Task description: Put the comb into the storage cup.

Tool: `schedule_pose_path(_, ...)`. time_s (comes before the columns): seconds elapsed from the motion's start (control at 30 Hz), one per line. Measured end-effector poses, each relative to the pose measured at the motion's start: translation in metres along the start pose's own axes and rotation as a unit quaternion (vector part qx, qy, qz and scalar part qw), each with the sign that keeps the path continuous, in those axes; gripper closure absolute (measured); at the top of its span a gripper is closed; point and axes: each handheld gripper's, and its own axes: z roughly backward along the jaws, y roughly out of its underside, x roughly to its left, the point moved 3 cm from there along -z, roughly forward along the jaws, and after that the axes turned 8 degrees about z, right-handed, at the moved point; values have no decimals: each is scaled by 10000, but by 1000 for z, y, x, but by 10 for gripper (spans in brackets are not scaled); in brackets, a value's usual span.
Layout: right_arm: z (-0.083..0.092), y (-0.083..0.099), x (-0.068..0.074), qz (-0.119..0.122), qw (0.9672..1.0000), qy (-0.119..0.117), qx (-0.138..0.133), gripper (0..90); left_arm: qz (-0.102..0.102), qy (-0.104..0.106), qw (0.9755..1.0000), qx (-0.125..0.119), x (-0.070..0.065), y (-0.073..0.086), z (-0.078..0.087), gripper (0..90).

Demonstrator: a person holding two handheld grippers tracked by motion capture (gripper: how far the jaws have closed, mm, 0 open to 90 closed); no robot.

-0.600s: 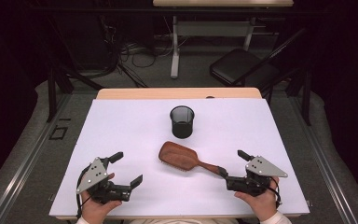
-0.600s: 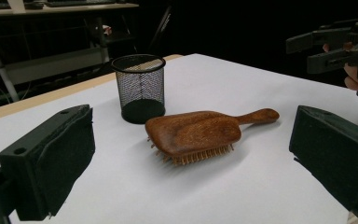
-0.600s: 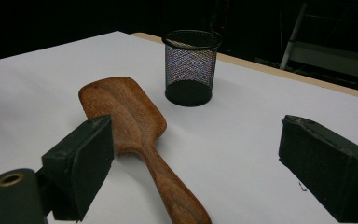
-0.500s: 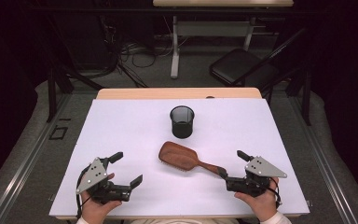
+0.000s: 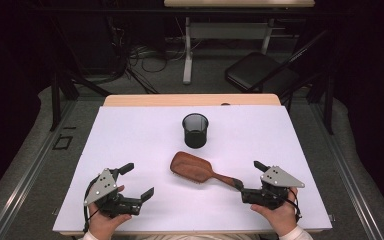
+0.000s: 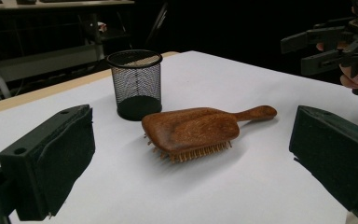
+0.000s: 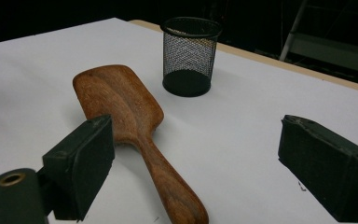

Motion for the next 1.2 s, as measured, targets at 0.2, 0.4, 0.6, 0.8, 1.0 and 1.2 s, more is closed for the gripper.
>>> schedule_pose_path(0.2,-4,-5,-1,-58,10000,-70,10,146,6,-60,10000,77,2,4,0,4)
schedule_pose_path(0.4,-9,0,2,114,9996,-116,230,146,56,-22,10000,79,2,5,-2,4)
schedule_pose_path(0.6,-14,4,4,209,9983,-219,503,181,99,-56,9999,77,1,5,-2,4)
schedule_pose_path(0.8,-18,7,5,189,9965,-372,721,186,150,-59,9998,95,2,5,-1,4)
schedule_pose_path(1.0,-20,7,4,162,9951,-413,884,187,196,-78,9997,89,3,7,0,4)
schedule_pose_path(1.2,-20,4,4,172,9941,-563,907,167,203,-93,9997,74,3,6,1,5)
